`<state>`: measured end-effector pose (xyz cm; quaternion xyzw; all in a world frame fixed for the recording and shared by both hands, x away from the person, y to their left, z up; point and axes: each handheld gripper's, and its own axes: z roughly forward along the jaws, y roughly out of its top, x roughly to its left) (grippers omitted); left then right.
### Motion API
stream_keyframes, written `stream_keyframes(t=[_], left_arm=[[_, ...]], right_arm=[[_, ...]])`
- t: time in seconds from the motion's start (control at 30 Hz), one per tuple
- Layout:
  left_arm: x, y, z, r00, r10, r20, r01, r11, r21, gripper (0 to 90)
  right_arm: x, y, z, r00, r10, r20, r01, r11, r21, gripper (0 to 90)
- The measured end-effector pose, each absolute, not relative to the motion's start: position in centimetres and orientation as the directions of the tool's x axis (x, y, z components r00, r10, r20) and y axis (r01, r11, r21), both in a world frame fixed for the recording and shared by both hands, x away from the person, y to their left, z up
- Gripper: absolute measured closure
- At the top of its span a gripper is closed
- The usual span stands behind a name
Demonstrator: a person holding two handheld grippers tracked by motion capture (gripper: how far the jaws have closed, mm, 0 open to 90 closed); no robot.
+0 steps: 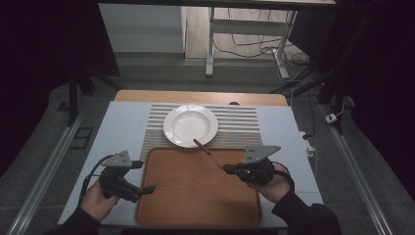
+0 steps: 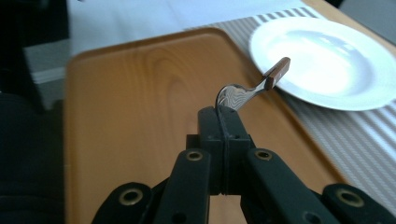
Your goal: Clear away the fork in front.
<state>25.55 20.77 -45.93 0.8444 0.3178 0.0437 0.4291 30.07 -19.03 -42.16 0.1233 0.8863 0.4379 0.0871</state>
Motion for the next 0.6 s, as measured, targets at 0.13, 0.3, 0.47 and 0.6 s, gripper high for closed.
stream_keyframes(t=[0.13,0.3,0.47,0.6], left_arm=[[26.7,19.4,-45.7,0.821,0.545,-0.168,0.469,-0.477,0.743,0.0],[28.0,18.0,-45.6,0.855,0.501,-0.136,0.424,-0.522,0.74,0.0],[29.1,16.5,-45.8,0.892,0.44,-0.102,0.37,-0.584,0.723,0.0],[29.8,15.1,-46.1,0.921,0.382,-0.073,0.321,-0.64,0.698,0.0]], right_arm=[[29.3,-19.0,-42.2,-0.967,0.254,0.004,0.152,0.57,0.807,90.0],[28.4,-19.0,-42.3,-0.978,0.203,0.048,0.156,0.558,0.815,90.0],[27.7,-18.9,-42.4,-0.984,0.164,0.071,0.152,0.558,0.816,90.0],[27.2,-18.8,-42.4,-0.986,0.134,0.096,0.154,0.55,0.821,90.0]])
